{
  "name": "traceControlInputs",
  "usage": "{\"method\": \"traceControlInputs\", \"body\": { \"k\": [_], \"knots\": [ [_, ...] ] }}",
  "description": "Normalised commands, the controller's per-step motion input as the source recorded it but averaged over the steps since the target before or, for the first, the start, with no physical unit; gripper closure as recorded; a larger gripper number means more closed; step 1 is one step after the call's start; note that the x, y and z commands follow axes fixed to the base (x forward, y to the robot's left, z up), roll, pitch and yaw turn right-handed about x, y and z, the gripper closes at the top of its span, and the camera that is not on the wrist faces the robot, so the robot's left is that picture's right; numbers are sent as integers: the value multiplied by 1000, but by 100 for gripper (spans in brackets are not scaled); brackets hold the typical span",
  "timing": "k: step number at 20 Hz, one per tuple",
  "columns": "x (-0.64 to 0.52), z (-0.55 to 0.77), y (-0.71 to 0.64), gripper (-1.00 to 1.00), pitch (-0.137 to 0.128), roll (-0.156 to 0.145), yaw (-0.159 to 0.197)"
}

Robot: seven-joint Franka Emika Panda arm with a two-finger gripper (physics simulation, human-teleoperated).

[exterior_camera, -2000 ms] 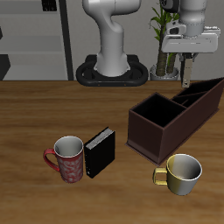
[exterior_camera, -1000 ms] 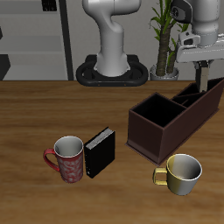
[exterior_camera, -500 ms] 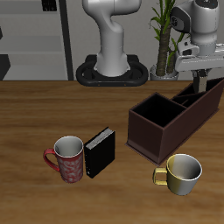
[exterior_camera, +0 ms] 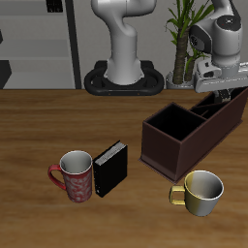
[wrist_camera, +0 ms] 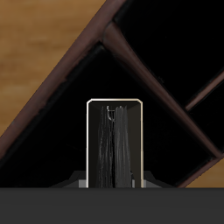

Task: Place the yellow book into the left desk caddy's left compartment

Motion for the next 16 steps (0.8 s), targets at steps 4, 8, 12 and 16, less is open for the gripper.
{"method": "traceControlInputs", "body": {
  "k": [4,8,12,16],
  "knots": [
    [139,-232,-8,100,43,-17,35],
    [177,-449,49,-100,109,71,37],
    [-17,19,-13,-100,14,30,-25],
    [-63,148,-39,-100,-32,7,-26]
  ]
}}
